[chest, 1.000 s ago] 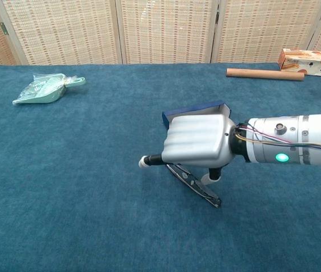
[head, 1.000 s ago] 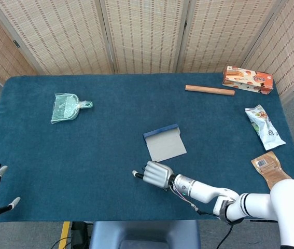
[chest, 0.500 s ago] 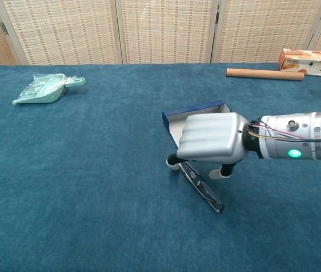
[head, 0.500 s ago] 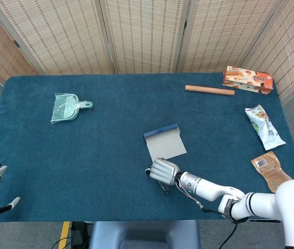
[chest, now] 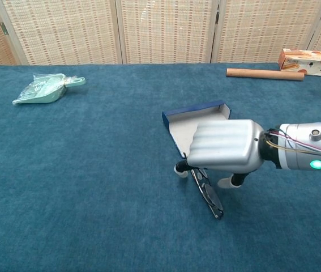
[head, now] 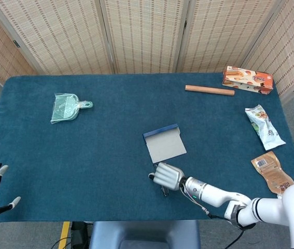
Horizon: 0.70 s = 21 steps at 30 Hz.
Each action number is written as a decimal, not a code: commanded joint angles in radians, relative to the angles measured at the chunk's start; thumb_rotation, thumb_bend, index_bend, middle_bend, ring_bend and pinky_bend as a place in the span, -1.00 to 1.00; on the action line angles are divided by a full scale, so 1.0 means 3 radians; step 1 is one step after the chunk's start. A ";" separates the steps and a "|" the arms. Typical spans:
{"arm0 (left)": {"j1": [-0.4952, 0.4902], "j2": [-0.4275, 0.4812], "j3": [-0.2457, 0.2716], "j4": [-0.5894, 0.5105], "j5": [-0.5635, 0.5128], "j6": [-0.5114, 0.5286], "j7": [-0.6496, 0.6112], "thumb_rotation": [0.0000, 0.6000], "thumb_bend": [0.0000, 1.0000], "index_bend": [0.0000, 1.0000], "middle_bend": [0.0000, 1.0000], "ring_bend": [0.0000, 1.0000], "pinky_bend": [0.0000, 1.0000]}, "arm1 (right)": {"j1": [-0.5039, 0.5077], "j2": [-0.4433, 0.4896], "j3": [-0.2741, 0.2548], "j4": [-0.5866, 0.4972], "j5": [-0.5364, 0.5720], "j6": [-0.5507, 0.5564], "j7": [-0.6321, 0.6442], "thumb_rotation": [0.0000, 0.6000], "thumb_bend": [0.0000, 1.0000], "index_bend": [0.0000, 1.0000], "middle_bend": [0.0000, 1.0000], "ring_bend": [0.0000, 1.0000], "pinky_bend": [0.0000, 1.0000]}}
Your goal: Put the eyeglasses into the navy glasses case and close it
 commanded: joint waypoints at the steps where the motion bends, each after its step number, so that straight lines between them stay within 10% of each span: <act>1: 0.0002 0.0002 0.0005 -0.0005 0.0001 -0.0002 0.0004 1.00 -0.62 -0.72 -0.81 -0.81 -0.60 | -0.0035 -0.0072 -0.0031 0.0104 -0.0080 0.0063 0.0077 1.00 -0.42 -0.42 0.98 1.00 0.93; 21: -0.0002 0.0002 0.0006 -0.0007 -0.0005 -0.0017 0.0016 1.00 -0.62 -0.71 -0.81 -0.81 -0.60 | -0.0222 -0.0418 -0.0076 0.0621 -0.0457 0.0540 0.0430 1.00 -0.19 -0.10 1.00 1.00 0.93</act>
